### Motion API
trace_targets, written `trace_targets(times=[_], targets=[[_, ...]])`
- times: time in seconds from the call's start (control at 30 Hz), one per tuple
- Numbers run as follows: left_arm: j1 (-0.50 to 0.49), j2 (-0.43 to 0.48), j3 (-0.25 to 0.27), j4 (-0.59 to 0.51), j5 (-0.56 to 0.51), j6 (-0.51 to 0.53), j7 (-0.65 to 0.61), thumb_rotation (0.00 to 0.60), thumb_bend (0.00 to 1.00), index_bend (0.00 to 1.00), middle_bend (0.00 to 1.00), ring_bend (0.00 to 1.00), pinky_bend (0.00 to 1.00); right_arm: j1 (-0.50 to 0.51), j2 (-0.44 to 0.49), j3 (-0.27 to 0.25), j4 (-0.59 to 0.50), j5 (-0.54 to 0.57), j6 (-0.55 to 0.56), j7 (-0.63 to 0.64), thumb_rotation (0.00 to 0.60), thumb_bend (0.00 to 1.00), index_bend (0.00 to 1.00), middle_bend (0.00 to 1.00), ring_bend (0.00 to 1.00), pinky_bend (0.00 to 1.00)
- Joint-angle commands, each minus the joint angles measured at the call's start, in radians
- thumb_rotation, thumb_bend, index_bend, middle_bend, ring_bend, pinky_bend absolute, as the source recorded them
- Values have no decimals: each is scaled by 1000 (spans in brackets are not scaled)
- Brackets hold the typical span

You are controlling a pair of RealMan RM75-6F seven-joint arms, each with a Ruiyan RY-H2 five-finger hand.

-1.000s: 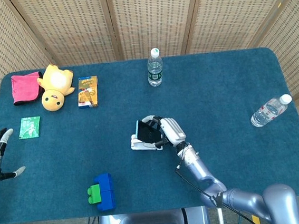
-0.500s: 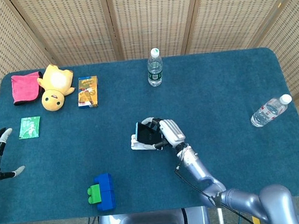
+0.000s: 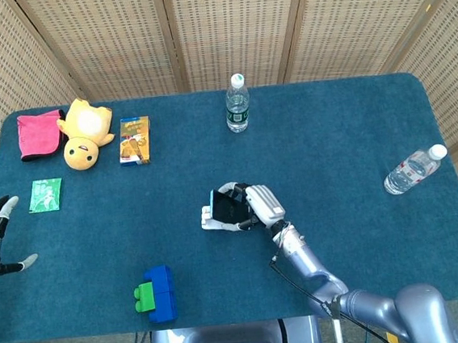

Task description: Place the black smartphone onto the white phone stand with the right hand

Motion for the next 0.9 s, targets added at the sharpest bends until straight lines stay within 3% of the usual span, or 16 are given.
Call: trace_targets(times=[0.03,0.13,0.23,0.7,0.9], targets=[[0,0,0,0,-1,-1,1,600,0,0,0,0,0,1,13,-12,-6,-14,-9,22,600,305,328,302,426,495],[-1,0,1,0,-1,-1,2,600,0,0,0,0,0,3,22,-21,-8,-24,-15,31,600,252,201,166,336,495],[-1,-1,1,0,-1,-1,4,600,0,0,0,0,0,5,32,-29,-8,-27,-31,31,600,232,157,122,295,495],[-1,0,2,0,2,2,3,600,0,0,0,0,0,1,52,-26,-33,-17,-38,15,600,208,141,94,269,488],[0,0,3,-1,5,4,3,600,0,0,0,0,0,-5,97,-23,-98,-19,-36,6,600,181,92,37,196,384]])
